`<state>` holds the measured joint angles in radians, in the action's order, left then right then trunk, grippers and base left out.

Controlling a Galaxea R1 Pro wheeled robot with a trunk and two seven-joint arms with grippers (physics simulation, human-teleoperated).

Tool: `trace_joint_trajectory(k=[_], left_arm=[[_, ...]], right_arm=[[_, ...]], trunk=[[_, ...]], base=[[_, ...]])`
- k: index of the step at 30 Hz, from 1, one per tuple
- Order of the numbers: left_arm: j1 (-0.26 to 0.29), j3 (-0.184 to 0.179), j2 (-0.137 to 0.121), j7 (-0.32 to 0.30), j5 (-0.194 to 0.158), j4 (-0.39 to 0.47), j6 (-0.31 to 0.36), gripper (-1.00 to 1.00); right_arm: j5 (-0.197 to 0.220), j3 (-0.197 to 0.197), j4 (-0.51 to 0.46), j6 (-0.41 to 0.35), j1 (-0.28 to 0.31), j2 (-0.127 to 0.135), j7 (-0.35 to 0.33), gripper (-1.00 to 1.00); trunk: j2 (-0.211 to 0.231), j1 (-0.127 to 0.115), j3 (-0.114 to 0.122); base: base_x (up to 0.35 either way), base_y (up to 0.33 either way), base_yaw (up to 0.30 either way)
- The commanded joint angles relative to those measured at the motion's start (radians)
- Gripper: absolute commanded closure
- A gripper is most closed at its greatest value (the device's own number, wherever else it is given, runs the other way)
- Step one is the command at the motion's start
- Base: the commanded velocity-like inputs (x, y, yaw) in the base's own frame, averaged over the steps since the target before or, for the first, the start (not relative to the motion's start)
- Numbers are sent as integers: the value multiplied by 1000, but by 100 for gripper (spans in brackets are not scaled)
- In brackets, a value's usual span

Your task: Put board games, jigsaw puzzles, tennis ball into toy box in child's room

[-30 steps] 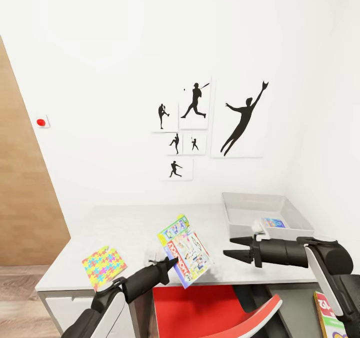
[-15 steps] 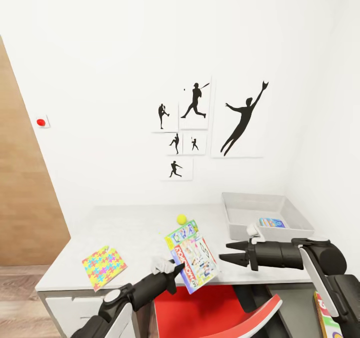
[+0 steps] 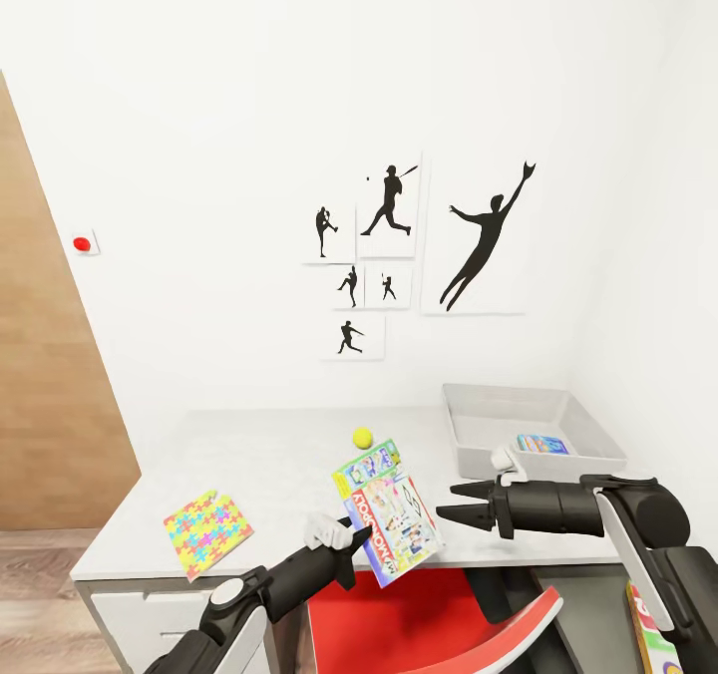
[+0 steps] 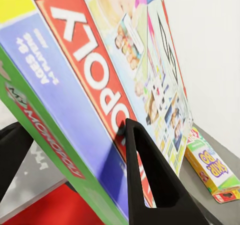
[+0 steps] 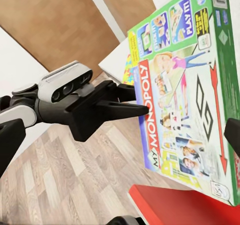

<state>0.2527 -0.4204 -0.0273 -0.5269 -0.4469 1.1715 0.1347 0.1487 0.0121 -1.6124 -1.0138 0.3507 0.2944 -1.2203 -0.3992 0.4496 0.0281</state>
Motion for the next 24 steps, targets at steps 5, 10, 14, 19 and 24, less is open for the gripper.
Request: trace_joint_trajectory(k=[5,10,14,19,24], left_arm=[[0,-1,-1,-3,-11,1,9,100],[0,3,-8,-4,-14,0,9,100],[0,6,-11,-14,-15,0,10,100],[0,9,-13,-48,-16,0,13,100],[-1,10,-14,-81,-16,0,15,100]], right_arm=[[1,8,0,-5,0,4,-2,-100],[2,18,-1,-6,5,11,-3,-100],[3,25,-1,-7,8,14,-2,-100],[3,33,-1,-8,9,15,-2,-100],[3,37,-1,-9,9,15,-2,-100]], trunk=[[-1,0,0],[-1,0,0],[-1,0,0],[-1,0,0],[-1,0,0]], base=[[0,0,0],[0,0,0],[0,0,0],[0,0,0],[0,0,0]])
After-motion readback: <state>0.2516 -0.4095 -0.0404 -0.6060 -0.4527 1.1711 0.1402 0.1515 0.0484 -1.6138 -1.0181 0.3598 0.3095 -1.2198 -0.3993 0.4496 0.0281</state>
